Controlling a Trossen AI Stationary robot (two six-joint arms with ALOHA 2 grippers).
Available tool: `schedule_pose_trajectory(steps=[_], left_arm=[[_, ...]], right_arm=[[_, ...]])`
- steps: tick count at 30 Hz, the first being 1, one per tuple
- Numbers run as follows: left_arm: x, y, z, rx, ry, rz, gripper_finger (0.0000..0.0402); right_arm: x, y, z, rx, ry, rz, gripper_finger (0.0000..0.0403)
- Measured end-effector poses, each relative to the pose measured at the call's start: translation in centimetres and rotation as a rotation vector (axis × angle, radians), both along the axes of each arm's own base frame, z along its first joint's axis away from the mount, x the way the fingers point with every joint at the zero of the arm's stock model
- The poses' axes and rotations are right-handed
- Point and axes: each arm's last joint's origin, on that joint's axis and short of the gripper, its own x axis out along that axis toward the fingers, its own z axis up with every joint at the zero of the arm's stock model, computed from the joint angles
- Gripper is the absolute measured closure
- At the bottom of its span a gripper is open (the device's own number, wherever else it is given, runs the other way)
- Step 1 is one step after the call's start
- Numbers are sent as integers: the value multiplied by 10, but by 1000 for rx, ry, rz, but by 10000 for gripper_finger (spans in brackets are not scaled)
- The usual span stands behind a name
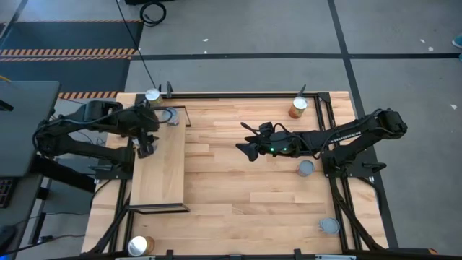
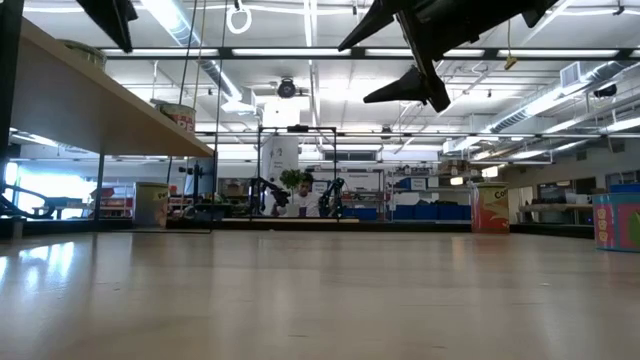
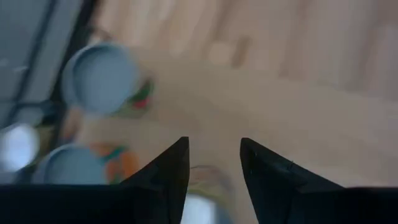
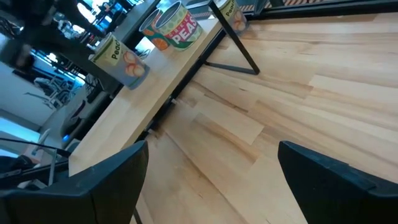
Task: Pick and place cans onto a shelf
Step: Put the canned peaches on the shelf aligned with the other canned peaches
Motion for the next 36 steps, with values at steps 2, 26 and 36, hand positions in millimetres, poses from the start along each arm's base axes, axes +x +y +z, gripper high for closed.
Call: schedule_pose_trajectory(steps=[2, 26, 36], left_arm=[[2, -4, 5, -92, -59, -60, 253], [36, -188, 7, -861, -99, -303, 260], [24, -283, -25, -1233, 255, 143, 260]], right_arm=[[0, 0, 0, -11, 4, 4, 37], [14, 23, -29, -74, 81, 27, 37], [7, 108, -51, -120, 88, 323, 40]])
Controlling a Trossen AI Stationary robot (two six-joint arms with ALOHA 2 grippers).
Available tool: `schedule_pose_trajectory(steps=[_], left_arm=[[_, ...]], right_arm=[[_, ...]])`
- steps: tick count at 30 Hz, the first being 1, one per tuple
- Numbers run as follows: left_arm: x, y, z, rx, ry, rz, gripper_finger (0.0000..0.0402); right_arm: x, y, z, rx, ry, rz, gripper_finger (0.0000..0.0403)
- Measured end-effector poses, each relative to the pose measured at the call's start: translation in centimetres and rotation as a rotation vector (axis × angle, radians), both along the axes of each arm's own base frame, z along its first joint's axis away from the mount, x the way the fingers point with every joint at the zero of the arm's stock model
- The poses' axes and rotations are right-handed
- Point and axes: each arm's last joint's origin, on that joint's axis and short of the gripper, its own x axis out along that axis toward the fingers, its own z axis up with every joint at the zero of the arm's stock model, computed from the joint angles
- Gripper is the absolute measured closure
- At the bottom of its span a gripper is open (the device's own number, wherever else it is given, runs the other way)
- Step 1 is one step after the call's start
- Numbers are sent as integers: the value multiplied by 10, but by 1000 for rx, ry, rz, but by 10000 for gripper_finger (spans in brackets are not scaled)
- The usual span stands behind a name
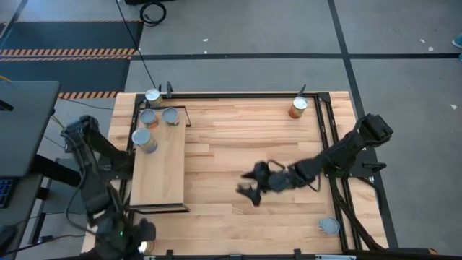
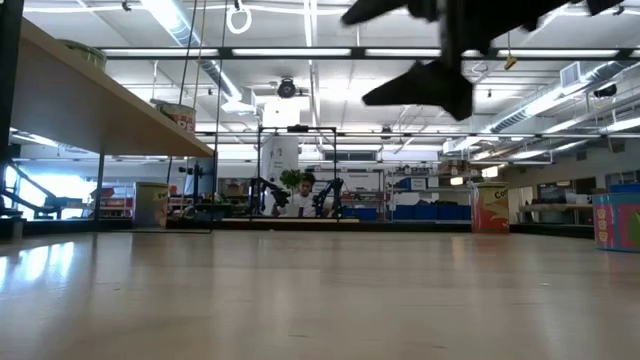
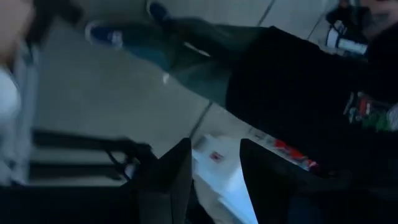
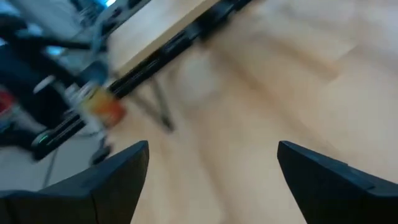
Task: Pick and place cans onto a shelf
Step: Put the canned peaches on the shelf aligned with the other canned peaches
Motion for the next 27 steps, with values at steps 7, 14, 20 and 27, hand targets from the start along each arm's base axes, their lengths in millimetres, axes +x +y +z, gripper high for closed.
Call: schedule_pose_trajectory(steps=[7, 14, 20, 27], left_arm=[[-12, -15, -28, 132, 184, 18, 260], [-9, -8, -32, 228, 106, 28, 260], [14, 19, -1, 258, -130, 149, 260], [42, 93, 43, 577, -382, 418, 260]], right_arm=[[-25, 56, -11, 24, -22, 53, 50], [-39, 78, -11, 111, -46, 72, 53], [-41, 83, -3, 117, -134, 31, 53], [-38, 76, 7, 117, -185, -5, 54]])
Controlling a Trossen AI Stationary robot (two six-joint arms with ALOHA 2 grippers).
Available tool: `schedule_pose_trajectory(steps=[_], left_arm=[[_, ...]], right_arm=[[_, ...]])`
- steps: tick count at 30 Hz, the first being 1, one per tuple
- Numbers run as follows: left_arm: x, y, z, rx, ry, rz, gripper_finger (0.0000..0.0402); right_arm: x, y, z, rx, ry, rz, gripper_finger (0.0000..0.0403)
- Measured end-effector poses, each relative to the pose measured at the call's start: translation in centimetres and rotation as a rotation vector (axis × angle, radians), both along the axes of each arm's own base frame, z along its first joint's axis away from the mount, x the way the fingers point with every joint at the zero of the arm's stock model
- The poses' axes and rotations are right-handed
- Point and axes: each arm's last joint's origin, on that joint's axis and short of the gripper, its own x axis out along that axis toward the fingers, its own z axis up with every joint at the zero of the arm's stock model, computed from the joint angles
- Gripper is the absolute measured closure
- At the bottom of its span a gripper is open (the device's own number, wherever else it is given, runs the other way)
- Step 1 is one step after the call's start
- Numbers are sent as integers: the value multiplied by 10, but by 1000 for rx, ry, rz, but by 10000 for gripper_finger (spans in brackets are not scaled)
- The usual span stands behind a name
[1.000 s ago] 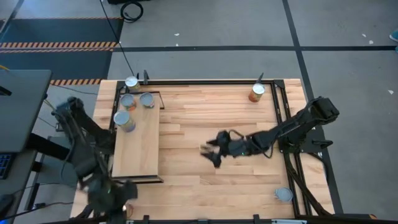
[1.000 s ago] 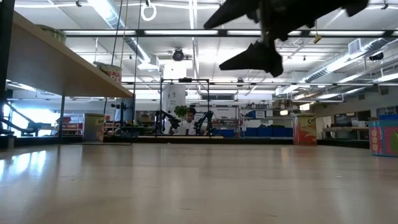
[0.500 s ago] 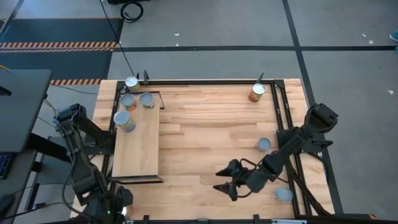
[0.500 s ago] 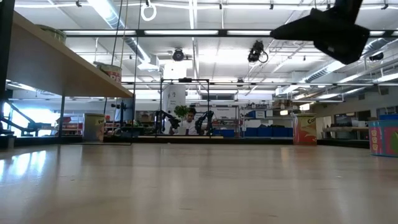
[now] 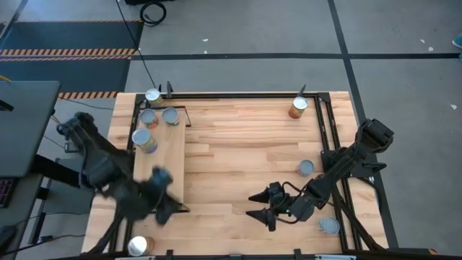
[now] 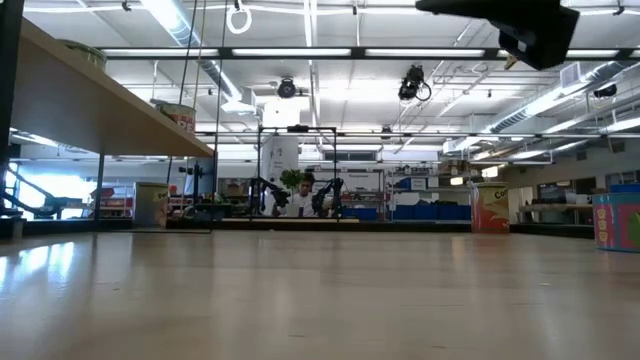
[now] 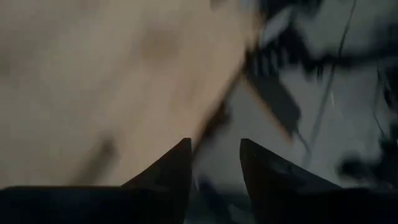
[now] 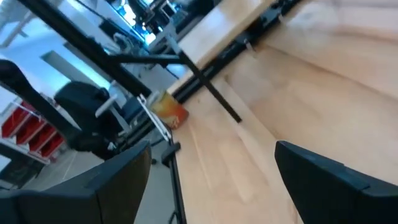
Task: Pick and place cans onto a shelf
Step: Put the canned peaches on the shelf aligned with the other canned peaches
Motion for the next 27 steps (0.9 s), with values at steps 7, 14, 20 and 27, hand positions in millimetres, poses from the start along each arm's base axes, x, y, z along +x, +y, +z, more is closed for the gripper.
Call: schedule_pose_trajectory(steps=[7, 14, 20, 27], left_arm=[[12, 82, 49, 274, -183, 233, 260], [-14, 163, 68, 523, -37, 580, 259], [-45, 222, 72, 628, 142, 768, 219], [-61, 273, 68, 660, 331, 882, 108]], right_arm=[[-13, -24, 50, -130, -106, -60, 54], [-26, -80, 92, -183, -107, -105, 54], [-44, -140, 116, -343, -61, -255, 54], [-50, -200, 118, -379, 34, -312, 54]])
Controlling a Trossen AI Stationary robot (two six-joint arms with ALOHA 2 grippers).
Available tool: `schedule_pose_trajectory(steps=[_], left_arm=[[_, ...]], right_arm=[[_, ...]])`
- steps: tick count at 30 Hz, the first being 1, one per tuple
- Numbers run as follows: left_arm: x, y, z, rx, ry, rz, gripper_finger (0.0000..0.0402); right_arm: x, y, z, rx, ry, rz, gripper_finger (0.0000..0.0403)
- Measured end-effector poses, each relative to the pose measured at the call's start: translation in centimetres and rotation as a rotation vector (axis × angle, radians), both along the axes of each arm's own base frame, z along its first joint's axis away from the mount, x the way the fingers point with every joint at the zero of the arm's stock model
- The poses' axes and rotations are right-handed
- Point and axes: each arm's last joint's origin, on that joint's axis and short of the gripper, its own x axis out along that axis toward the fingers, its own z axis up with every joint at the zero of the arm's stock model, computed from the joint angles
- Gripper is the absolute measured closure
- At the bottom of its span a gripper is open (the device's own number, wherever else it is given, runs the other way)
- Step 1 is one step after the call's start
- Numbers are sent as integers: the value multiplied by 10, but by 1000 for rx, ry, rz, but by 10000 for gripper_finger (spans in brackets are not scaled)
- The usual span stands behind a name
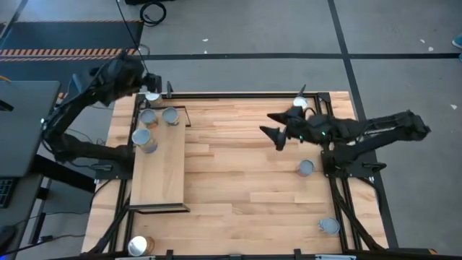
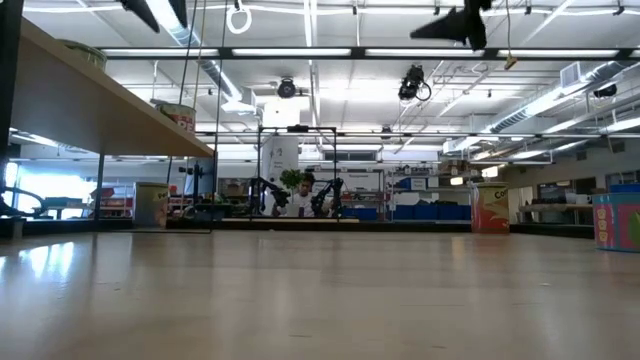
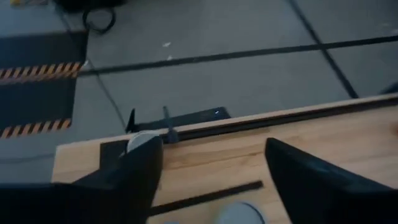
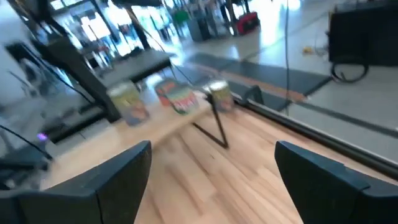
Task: Pick and place cans onto a shelf
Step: Put the canned peaches on the shelf aligned with the other canned peaches
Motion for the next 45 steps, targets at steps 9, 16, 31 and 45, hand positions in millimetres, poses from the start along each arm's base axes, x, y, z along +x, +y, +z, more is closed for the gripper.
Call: schedule_pose_trajectory(steps=[9, 16, 31, 45], left_arm=[[-7, 73, -24, -192, 83, 93, 44], [-6, 104, -43, -312, 74, 132, 44], [23, 140, -130, -472, 86, 442, 44], [15, 141, -215, -422, -155, 910, 45]], right_arm=[[8, -49, -22, 67, 151, -46, 54], [11, -68, -30, 41, 223, 3, 54], [-4, -116, -44, -45, 385, 87, 54], [-10, -136, -47, -47, 368, 122, 54]])
